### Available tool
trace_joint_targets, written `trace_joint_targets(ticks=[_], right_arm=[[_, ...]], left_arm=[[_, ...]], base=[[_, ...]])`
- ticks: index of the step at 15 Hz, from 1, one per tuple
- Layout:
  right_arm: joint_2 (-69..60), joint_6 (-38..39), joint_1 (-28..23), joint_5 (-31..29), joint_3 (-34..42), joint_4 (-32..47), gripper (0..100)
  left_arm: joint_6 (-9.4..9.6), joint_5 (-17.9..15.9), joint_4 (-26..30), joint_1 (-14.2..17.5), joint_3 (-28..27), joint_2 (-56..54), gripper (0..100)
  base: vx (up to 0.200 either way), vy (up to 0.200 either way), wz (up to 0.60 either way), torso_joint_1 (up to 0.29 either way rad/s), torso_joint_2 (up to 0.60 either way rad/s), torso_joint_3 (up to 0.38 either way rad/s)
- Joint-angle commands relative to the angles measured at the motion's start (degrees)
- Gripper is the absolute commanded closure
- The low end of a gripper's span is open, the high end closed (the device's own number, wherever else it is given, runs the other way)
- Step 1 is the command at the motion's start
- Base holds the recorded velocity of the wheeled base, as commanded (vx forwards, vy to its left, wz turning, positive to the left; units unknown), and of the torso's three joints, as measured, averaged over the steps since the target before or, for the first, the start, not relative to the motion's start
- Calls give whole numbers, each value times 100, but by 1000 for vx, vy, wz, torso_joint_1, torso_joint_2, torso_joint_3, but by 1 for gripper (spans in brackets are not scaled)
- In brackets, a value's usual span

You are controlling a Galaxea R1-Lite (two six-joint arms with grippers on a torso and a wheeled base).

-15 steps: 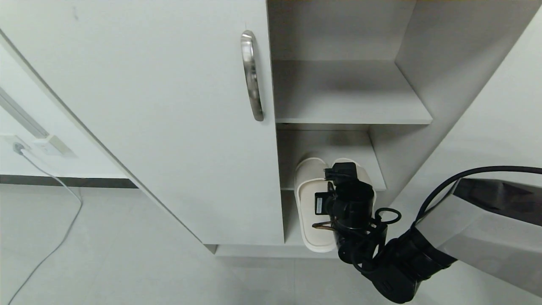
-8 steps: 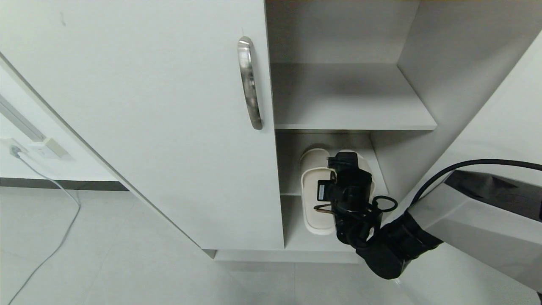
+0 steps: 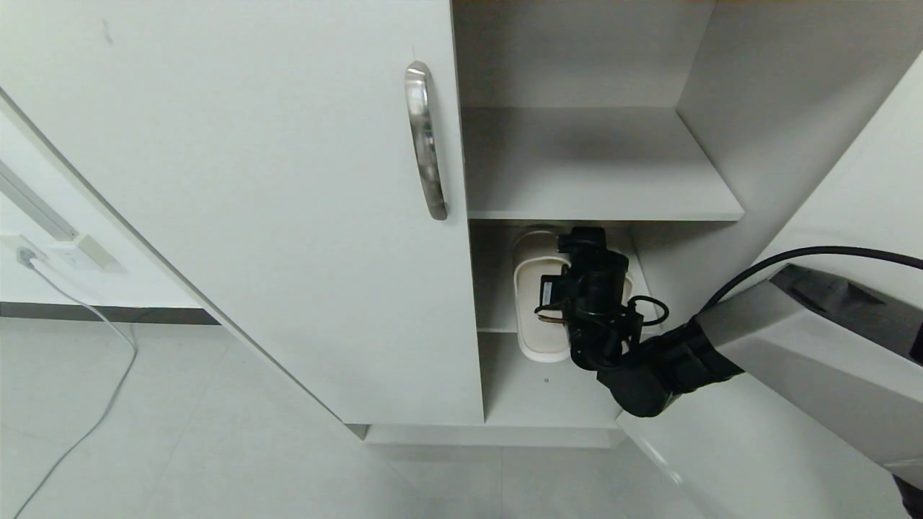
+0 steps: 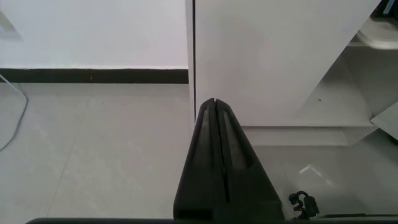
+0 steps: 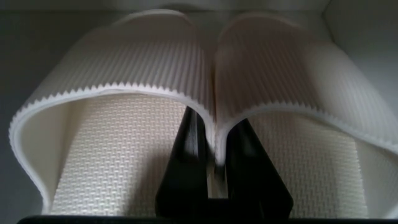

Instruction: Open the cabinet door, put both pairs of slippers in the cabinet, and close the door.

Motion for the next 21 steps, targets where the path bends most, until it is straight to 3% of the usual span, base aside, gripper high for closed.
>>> trace_joint_targets(ticks=[1,8,21], right_arm=[[87,13,-112,28,-504,250,100],[570,13,-279,107,-1339,496,100],[711,13,-297,265,-1330,505,100]], left_arm=[[0,2,-1,0,0,5,100],[0,2,-1,0,0,5,100],[0,2,-1,0,0,5,100]], base=[[0,0,0,0,0,0],[0,0,0,0,0,0],[0,0,0,0,0,0]])
